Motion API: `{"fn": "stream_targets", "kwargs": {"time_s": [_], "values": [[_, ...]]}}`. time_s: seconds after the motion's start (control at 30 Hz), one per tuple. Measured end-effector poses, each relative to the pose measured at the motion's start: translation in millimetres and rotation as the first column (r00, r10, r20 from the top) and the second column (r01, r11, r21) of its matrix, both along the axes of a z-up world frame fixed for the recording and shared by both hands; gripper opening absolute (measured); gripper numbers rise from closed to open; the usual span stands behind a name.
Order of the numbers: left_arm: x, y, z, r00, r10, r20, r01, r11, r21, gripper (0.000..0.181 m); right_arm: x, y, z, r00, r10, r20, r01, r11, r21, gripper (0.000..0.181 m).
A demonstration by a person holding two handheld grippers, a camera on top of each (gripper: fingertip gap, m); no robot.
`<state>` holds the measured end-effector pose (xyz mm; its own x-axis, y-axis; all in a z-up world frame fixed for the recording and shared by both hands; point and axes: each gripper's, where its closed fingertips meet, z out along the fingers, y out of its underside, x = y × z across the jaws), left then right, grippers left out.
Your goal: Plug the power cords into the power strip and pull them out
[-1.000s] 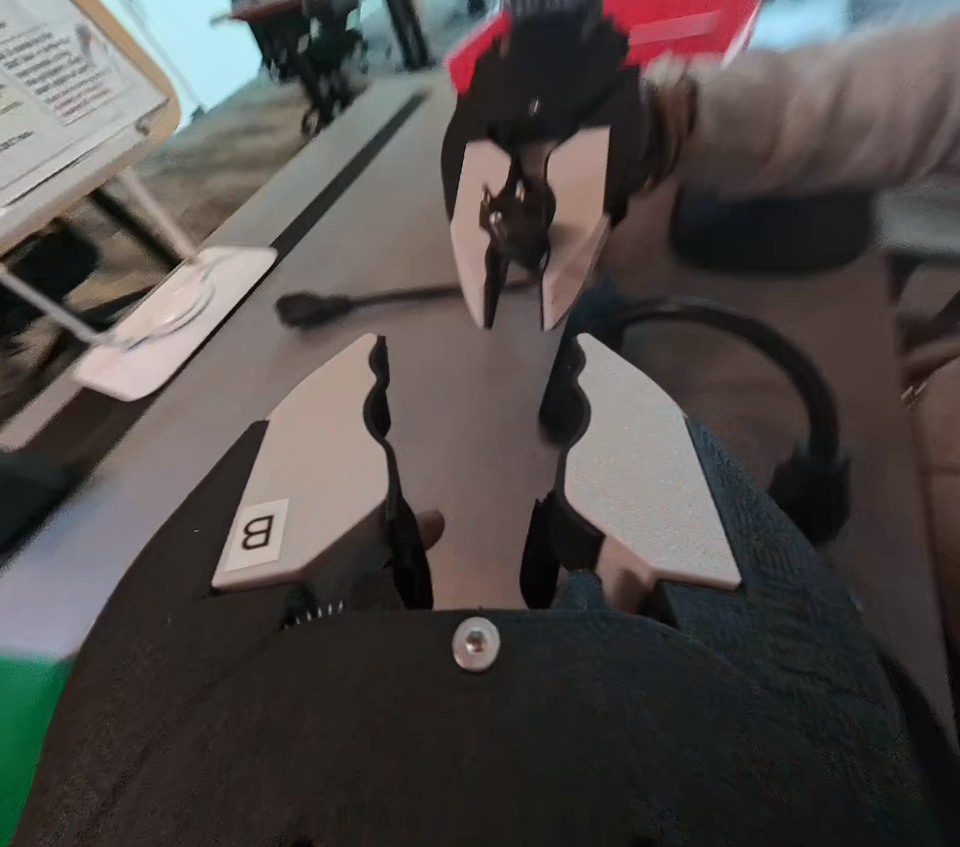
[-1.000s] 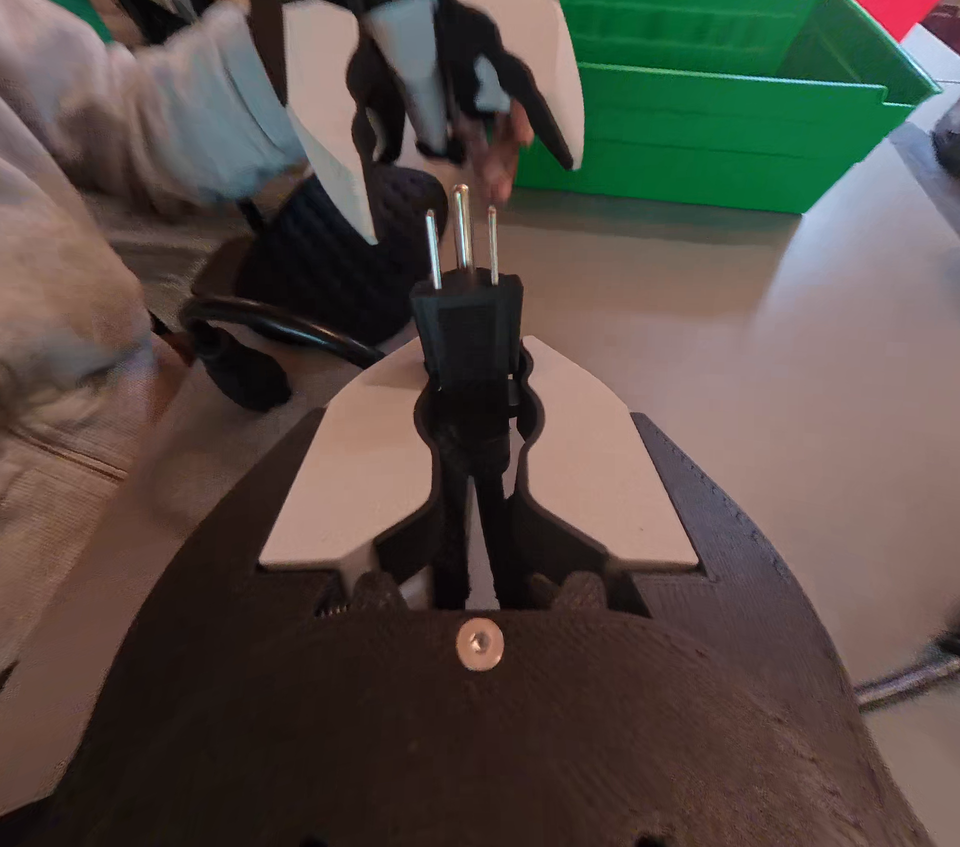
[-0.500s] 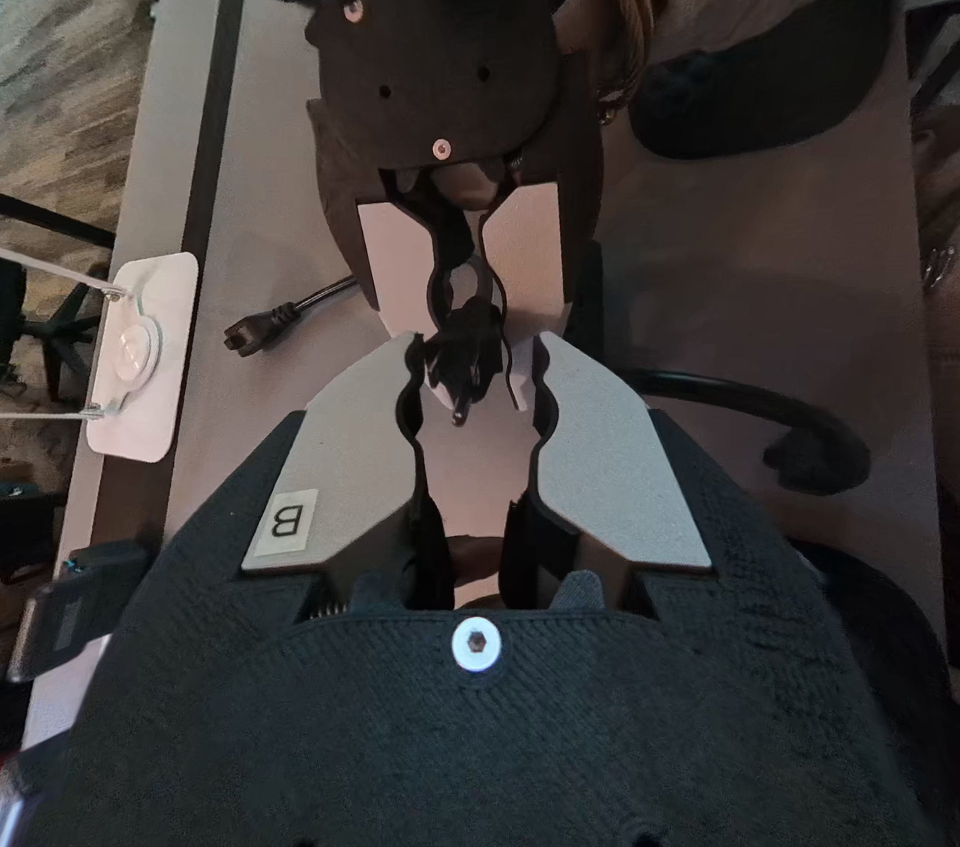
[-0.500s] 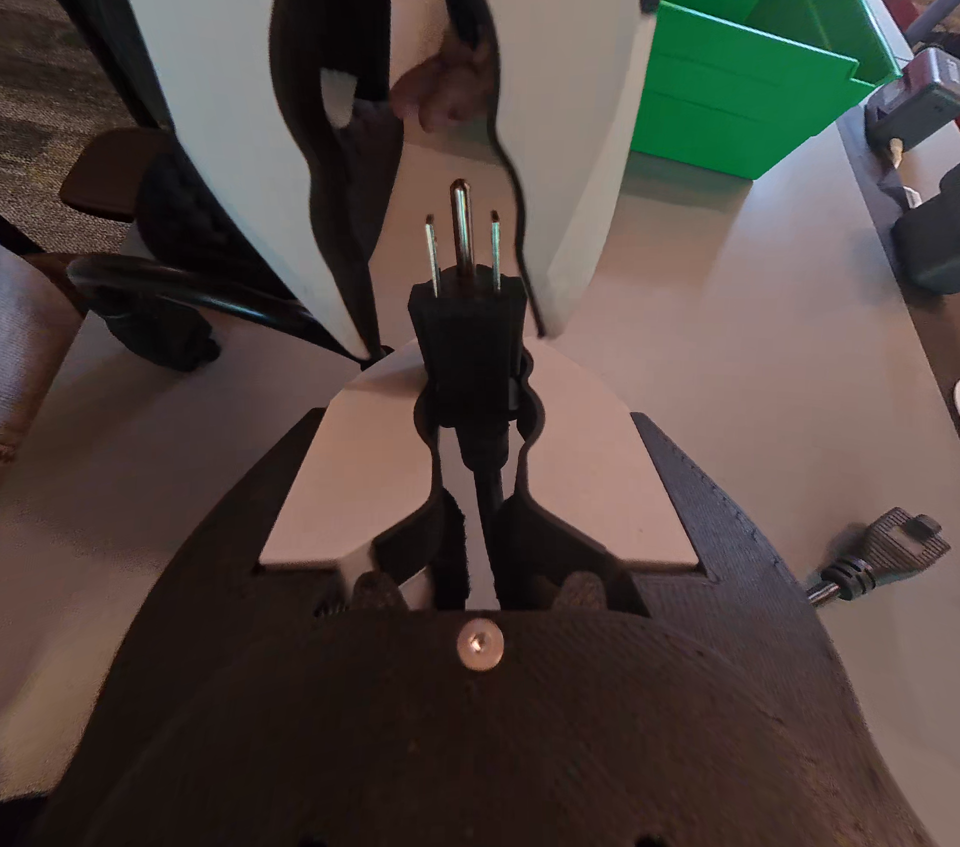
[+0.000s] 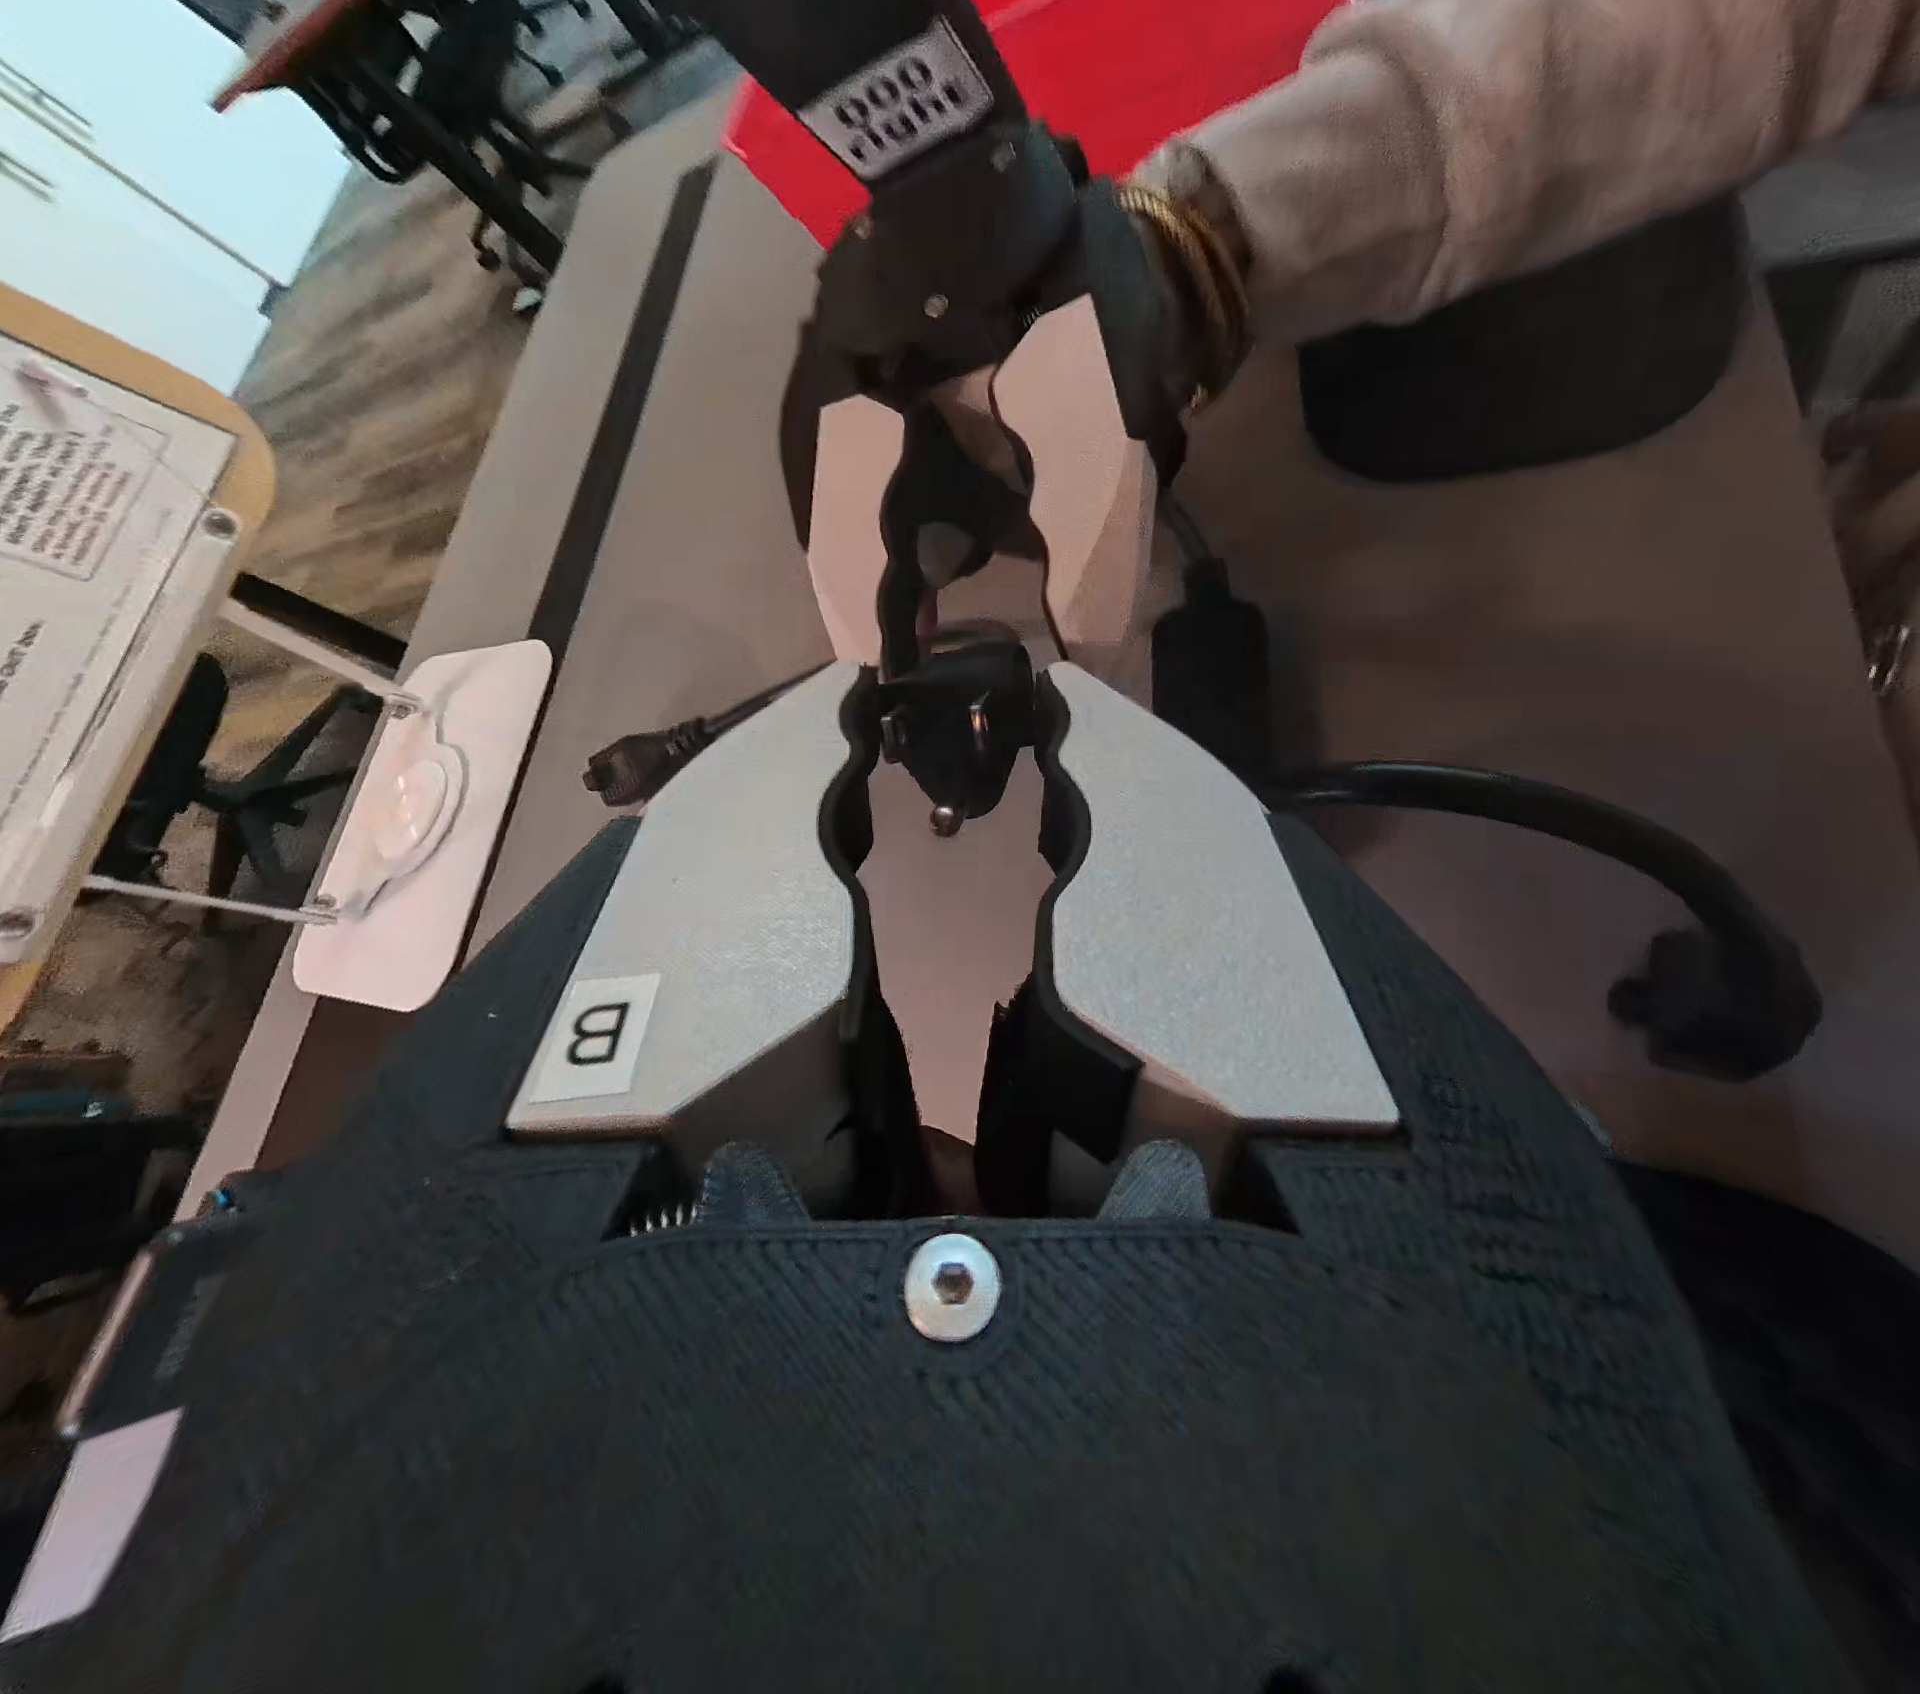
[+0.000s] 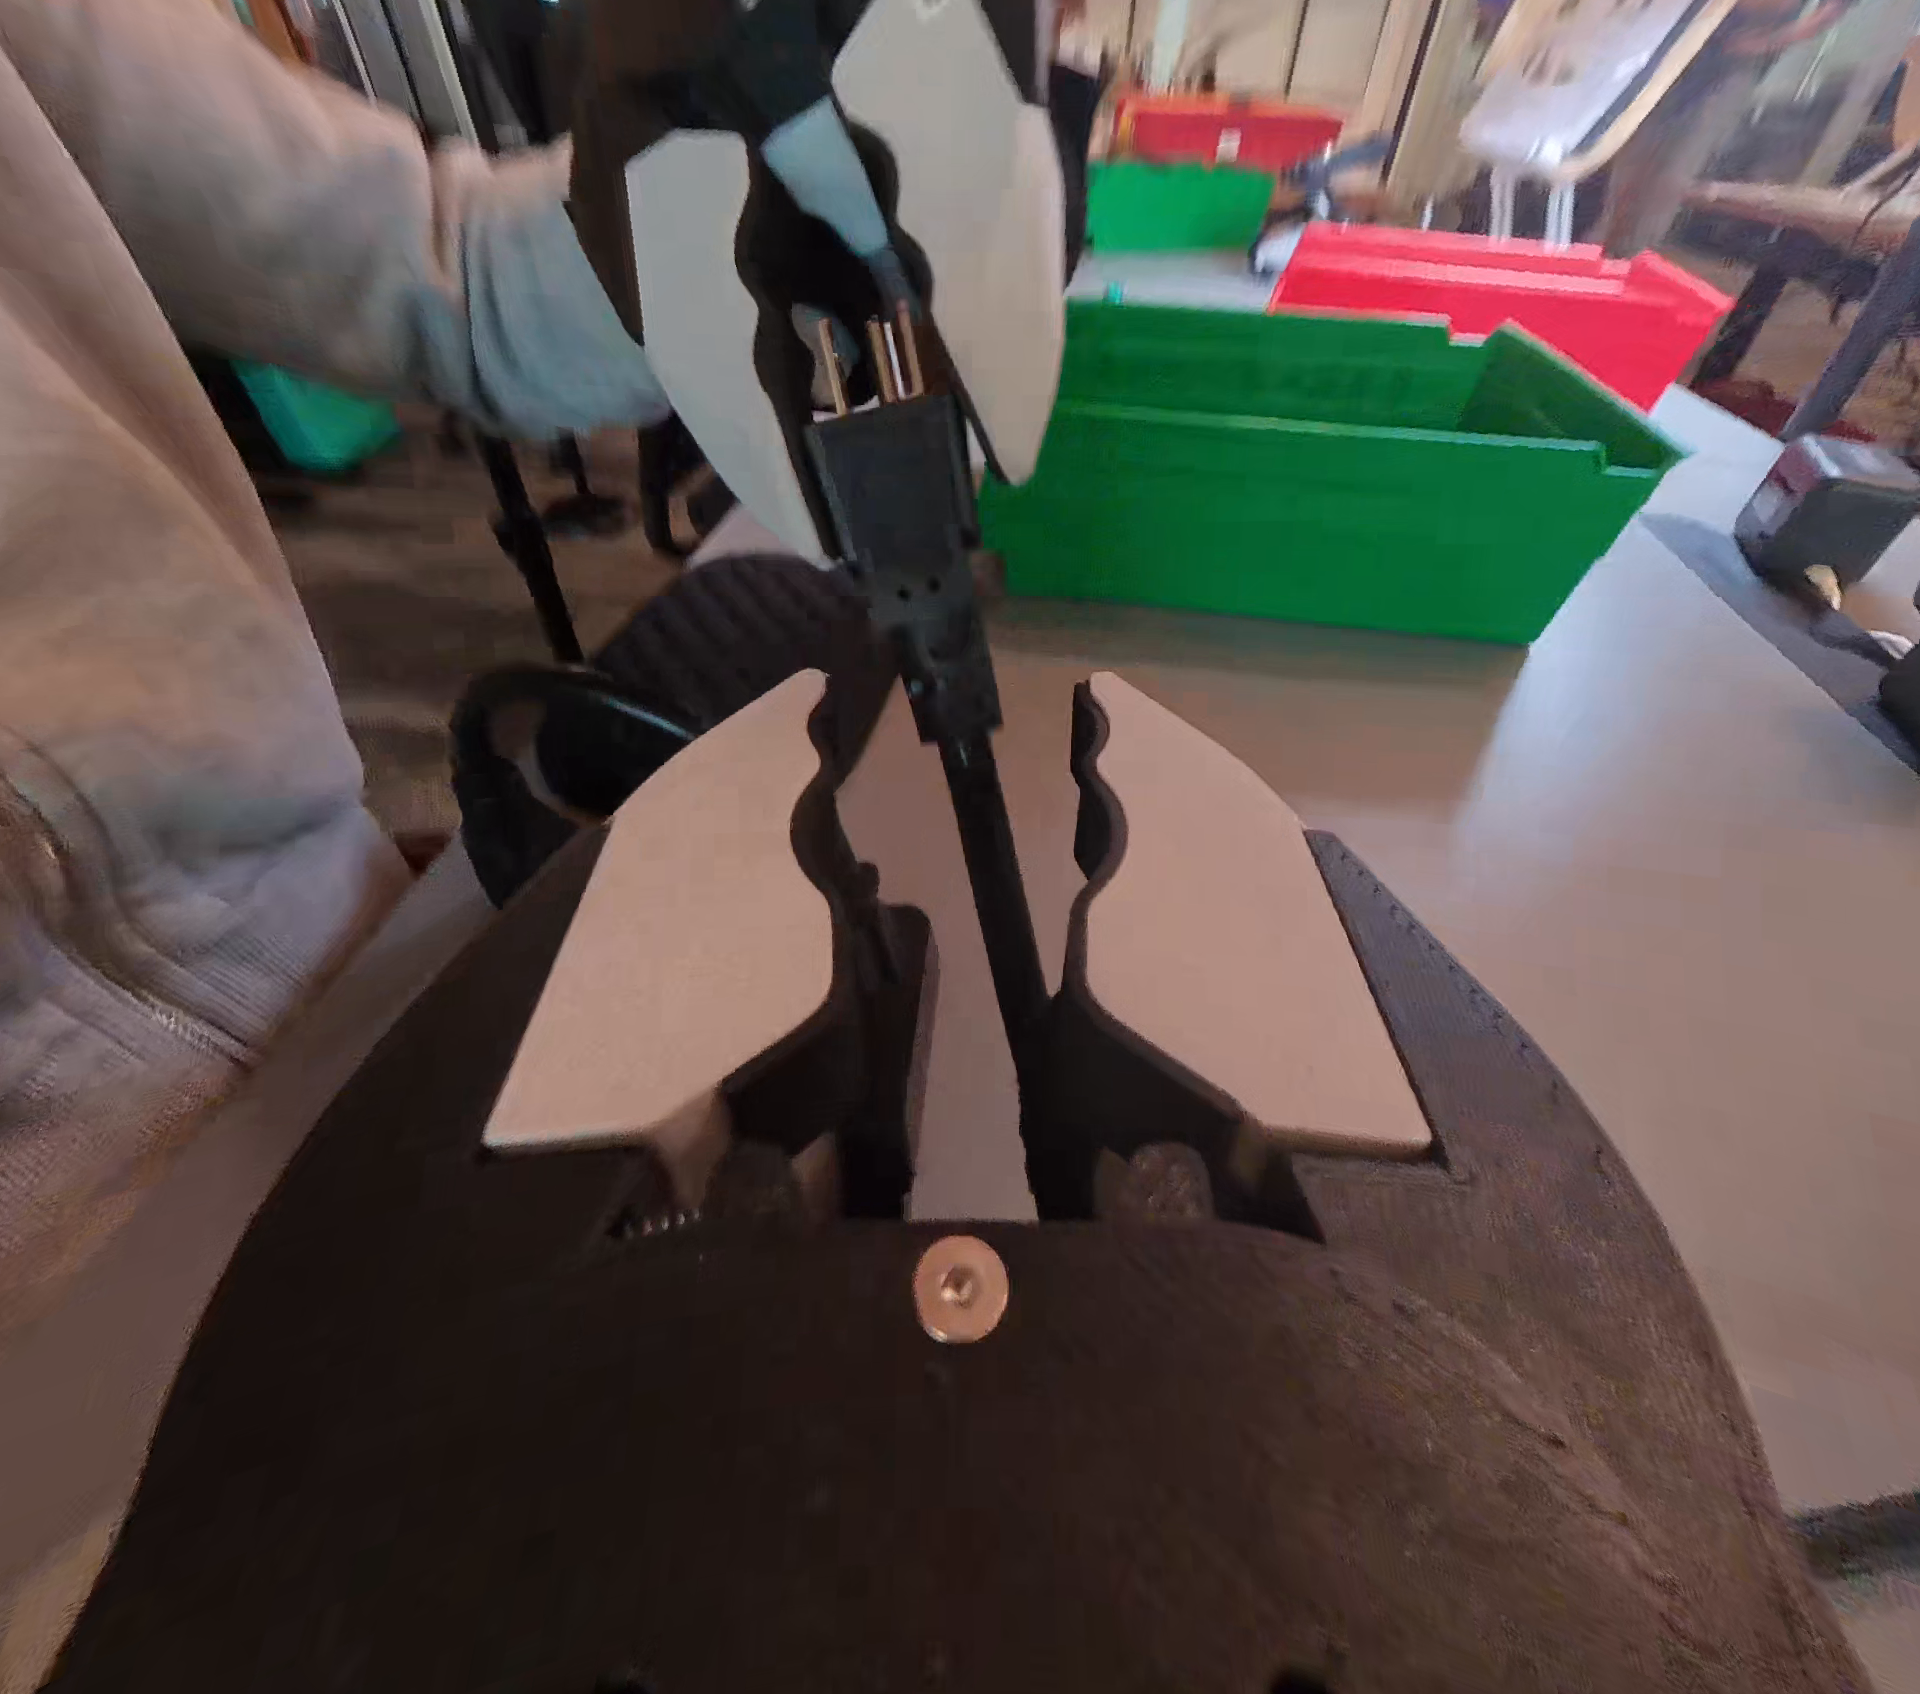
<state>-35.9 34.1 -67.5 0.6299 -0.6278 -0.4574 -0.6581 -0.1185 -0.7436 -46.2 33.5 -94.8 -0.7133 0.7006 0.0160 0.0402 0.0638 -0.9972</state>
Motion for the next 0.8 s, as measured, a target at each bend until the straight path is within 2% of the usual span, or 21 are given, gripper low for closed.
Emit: {"fn": "stream_targets", "kwargs": {"time_s": [0.07,0.17,0.23,0.3,0.4,0.47,0.57,0.6,0.73,0.8], "values": [[-3.0,-2.7,7.8,0.996,0.005,0.089,-0.009,0.999,0.047,0.028,0.0,0.0,6.5,0.998,0.012,-0.058,-0.015,0.999,-0.051,0.04],[-4.3,-6.1,12.9,0.978,-0.01,0.208,-0.019,0.991,0.135,0.028,-4.8,-9.5,7.7,0.995,-0.001,-0.101,-0.001,1.0,-0.013,0.032],[-3.6,-8.4,15.0,0.959,-0.027,0.281,-0.029,0.98,0.195,0.028,-8.2,-16.7,4.9,0.995,0.004,-0.097,-0.004,1.0,0.0,0.032],[-1.1,-12.1,13.1,0.942,-0.058,0.329,-0.023,0.972,0.235,0.028,-10.9,-18.7,2.2,0.996,0.008,-0.085,-0.009,1.0,-0.013,0.017],[-8.8,-13.2,5.2,0.926,-0.012,0.378,-0.077,0.973,0.219,0.028,-11.4,-15.7,-2.7,0.998,0.002,-0.063,0.002,0.998,0.057,0.016],[-19.2,-14.9,-6.0,0.943,0.053,0.329,-0.109,0.982,0.153,0.029,-14.1,-10.4,-9.9,0.997,-0.055,-0.046,0.064,0.975,0.213,0.014],[-32.1,-19.5,-5.6,0.978,0.142,0.154,-0.164,0.976,0.141,0.058,-17.0,-1.5,-16.2,0.987,-0.151,-0.049,0.158,0.887,0.434,0.015],[-33.1,-21.3,-7.3,0.984,0.16,0.073,-0.168,0.978,0.119,0.061,-17.1,0.6,-18.2,0.984,-0.172,-0.047,0.172,0.854,0.492,0.015],[-26.5,-18.8,-20.9,0.961,0.165,-0.22,-0.163,0.986,0.027,0.061,-18.0,9.9,-33.4,0.969,-0.238,-0.062,0.205,0.643,0.738,0.015],[-17.5,-16.6,-32.3,0.955,0.132,-0.267,-0.157,0.985,-0.077,0.052,-18.9,6.0,-34.8,0.968,-0.234,-0.085,0.215,0.613,0.76,0.015]]}}
